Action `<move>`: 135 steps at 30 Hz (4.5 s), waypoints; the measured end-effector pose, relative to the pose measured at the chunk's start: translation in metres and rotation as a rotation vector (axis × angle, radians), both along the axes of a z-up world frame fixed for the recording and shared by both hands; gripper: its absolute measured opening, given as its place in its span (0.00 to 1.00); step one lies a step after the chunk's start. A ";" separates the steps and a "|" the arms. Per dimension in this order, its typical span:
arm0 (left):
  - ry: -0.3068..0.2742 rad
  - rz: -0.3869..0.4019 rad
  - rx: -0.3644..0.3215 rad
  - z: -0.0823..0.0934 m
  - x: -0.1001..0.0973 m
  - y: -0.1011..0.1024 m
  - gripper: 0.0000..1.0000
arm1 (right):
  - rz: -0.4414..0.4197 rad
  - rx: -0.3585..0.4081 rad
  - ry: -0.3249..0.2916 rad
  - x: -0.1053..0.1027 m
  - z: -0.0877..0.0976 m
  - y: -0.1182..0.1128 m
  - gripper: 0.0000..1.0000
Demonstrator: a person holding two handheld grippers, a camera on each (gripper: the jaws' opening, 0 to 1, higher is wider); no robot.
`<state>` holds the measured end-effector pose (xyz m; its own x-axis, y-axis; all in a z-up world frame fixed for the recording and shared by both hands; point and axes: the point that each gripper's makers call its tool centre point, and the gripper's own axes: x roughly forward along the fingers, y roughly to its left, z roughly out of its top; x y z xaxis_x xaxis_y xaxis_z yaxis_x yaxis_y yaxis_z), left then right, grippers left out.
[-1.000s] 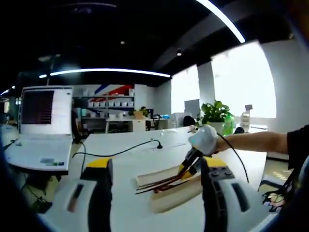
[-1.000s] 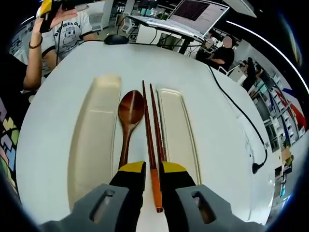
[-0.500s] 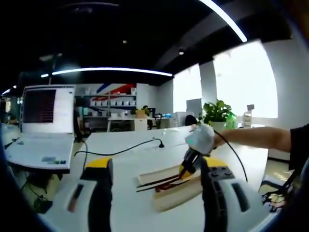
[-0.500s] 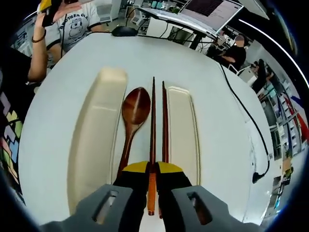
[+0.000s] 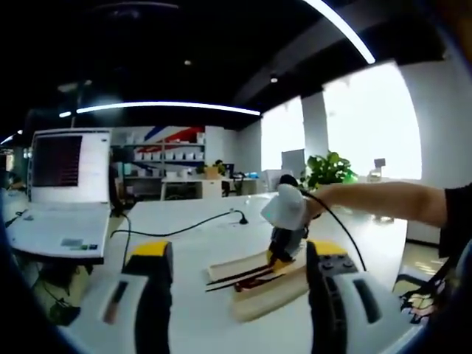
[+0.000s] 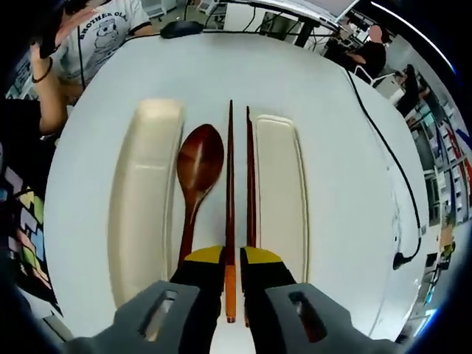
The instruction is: Arrange the utensils inside the cutlery case until each visible utensil rests in its matching compartment.
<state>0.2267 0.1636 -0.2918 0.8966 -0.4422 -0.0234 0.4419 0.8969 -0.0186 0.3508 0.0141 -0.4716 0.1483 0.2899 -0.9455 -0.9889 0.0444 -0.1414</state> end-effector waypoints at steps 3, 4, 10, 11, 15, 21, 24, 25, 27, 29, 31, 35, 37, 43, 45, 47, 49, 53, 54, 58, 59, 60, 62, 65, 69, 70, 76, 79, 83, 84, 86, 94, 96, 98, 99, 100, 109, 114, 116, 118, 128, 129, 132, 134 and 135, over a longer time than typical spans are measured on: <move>-0.003 0.016 0.005 0.001 0.002 0.006 0.78 | -0.014 -0.001 0.006 0.000 0.000 -0.001 0.10; -0.002 0.018 0.007 0.001 0.003 0.008 0.78 | -0.013 -0.005 0.009 0.000 0.000 -0.001 0.09; 0.004 0.008 0.008 -0.003 0.001 0.000 0.78 | 0.015 -0.030 0.034 -0.006 -0.001 0.001 0.04; 0.005 0.007 0.008 -0.003 0.001 0.000 0.78 | 0.010 -0.029 0.036 -0.006 -0.001 0.000 0.04; 0.009 0.002 0.008 -0.003 0.002 0.002 0.77 | 0.027 -0.022 0.035 -0.007 -0.002 0.001 0.04; 0.014 -0.004 0.010 -0.004 0.002 0.000 0.77 | -0.077 0.026 0.054 -0.005 -0.001 -0.001 0.04; 0.015 -0.009 0.012 -0.004 0.002 0.000 0.77 | -0.024 0.055 0.030 -0.007 -0.001 -0.002 0.03; 0.016 -0.009 0.010 -0.004 0.002 0.000 0.77 | -0.025 0.061 0.031 -0.006 -0.001 -0.002 0.03; 0.017 -0.006 0.009 -0.004 0.002 0.001 0.77 | -0.021 0.075 0.031 -0.005 -0.001 -0.001 0.03; 0.018 -0.005 0.009 -0.004 0.002 0.001 0.77 | 0.004 0.071 0.025 -0.006 0.000 -0.001 0.02; 0.012 -0.004 -0.004 -0.002 0.001 0.002 0.77 | -0.004 0.050 0.033 -0.006 -0.001 -0.004 0.02; 0.009 -0.002 -0.008 -0.001 0.000 0.003 0.77 | 0.001 0.030 0.006 -0.004 0.003 -0.004 0.02; 0.008 -0.002 -0.005 0.000 0.000 0.005 0.77 | -0.008 0.038 0.001 -0.001 0.015 -0.003 0.02; 0.004 -0.003 -0.016 0.001 -0.001 0.005 0.77 | -0.004 0.130 -0.021 -0.007 0.060 0.007 0.02; 0.009 0.002 -0.015 0.000 -0.001 0.006 0.77 | 0.000 0.151 -0.011 -0.014 0.070 0.009 0.02; 0.012 0.003 -0.012 -0.001 -0.001 0.006 0.77 | 0.003 0.158 -0.015 -0.020 0.075 0.009 0.02; 0.007 0.004 -0.018 0.001 -0.002 0.007 0.77 | -0.028 0.152 -0.016 -0.020 0.078 0.005 0.02; 0.000 0.004 -0.023 0.003 -0.004 0.007 0.77 | -0.023 0.202 0.023 -0.034 0.087 0.006 0.02; 0.000 0.006 -0.024 0.003 -0.004 0.007 0.77 | -0.016 0.197 0.015 -0.036 0.089 0.004 0.03; 0.006 0.010 -0.012 0.001 -0.001 0.010 0.76 | -0.024 0.172 0.019 -0.045 0.086 -0.006 0.03; 0.012 0.010 -0.010 0.000 0.000 0.011 0.76 | -0.042 0.178 0.060 -0.053 0.084 -0.007 0.03; 0.015 0.011 -0.008 -0.001 0.000 0.011 0.76 | -0.069 0.198 0.084 -0.057 0.083 -0.007 0.03; 0.014 0.014 -0.007 0.001 0.001 0.014 0.76 | -0.055 0.192 0.080 -0.063 0.080 -0.010 0.03; 0.011 0.009 -0.013 0.001 0.000 0.013 0.76 | -0.027 0.146 0.082 -0.074 0.069 -0.017 0.03; 0.015 0.014 -0.013 -0.001 -0.001 0.010 0.76 | -0.066 0.092 0.127 -0.079 0.053 -0.027 0.03; 0.017 0.016 -0.018 -0.001 -0.001 0.009 0.76 | -0.056 0.077 0.120 -0.079 0.050 -0.029 0.03; 0.017 0.012 -0.022 -0.002 -0.001 0.008 0.76 | -0.035 0.079 0.150 -0.084 0.043 -0.025 0.03; 0.022 0.010 -0.017 -0.004 0.000 0.007 0.76 | -0.031 0.070 0.143 -0.082 0.040 -0.023 0.03; 0.021 0.003 -0.016 -0.004 -0.001 0.005 0.76 | -0.027 0.064 0.150 -0.082 0.035 -0.022 0.03; 0.020 0.002 -0.017 -0.004 -0.002 0.005 0.76 | -0.026 0.060 0.151 -0.082 0.033 -0.022 0.03; 0.020 0.002 -0.018 -0.004 -0.002 0.005 0.76 | -0.014 0.057 0.160 -0.084 0.031 -0.023 0.03; 0.021 0.007 -0.017 -0.002 0.001 0.010 0.76 | -0.026 0.044 0.150 -0.079 0.025 -0.022 0.03; 0.023 0.006 -0.013 -0.004 0.001 0.008 0.76 | -0.030 0.035 0.143 -0.078 0.024 -0.023 0.03; 0.026 0.001 -0.007 -0.005 0.001 0.006 0.76 | -0.030 0.026 0.147 -0.079 0.023 -0.023 0.03; 0.026 -0.002 -0.006 -0.005 0.001 0.004 0.76 | -0.025 0.022 0.148 -0.080 0.022 -0.023 0.03; 0.025 -0.005 -0.006 -0.005 0.000 0.003 0.76 | -0.021 0.019 0.146 -0.081 0.021 -0.023 0.03; 0.025 0.000 -0.010 -0.004 0.001 0.007 0.76 | -0.007 0.017 0.129 -0.078 0.020 -0.024 0.04; 0.028 0.001 -0.009 -0.006 0.000 0.004 0.76 | 0.001 0.024 0.122 -0.077 0.021 -0.024 0.05; 0.027 0.000 -0.008 -0.006 0.000 0.003 0.76 | -0.001 0.021 0.116 -0.076 0.022 -0.025 0.05; 0.027 -0.002 -0.008 -0.006 0.000 0.003 0.76 | 0.004 0.029 0.101 -0.074 0.027 -0.026 0.05; 0.031 -0.001 -0.004 -0.008 0.000 0.002 0.75 | -0.016 0.058 0.048 -0.064 0.043 -0.023 0.07; 0.031 -0.002 -0.005 -0.007 0.000 0.003 0.75 | 0.000 0.070 0.033 -0.062 0.045 -0.020 0.07; 0.029 -0.005 -0.004 -0.006 0.001 0.004 0.75 | 0.026 0.067 -0.013 -0.053 0.046 -0.018 0.10; 0.031 -0.006 -0.003 -0.006 0.002 0.004 0.75 | 0.029 0.073 -0.019 -0.049 0.045 -0.017 0.11; 0.032 -0.007 -0.003 -0.006 0.002 0.003 0.75 | 0.024 0.078 -0.022 -0.045 0.043 -0.016 0.12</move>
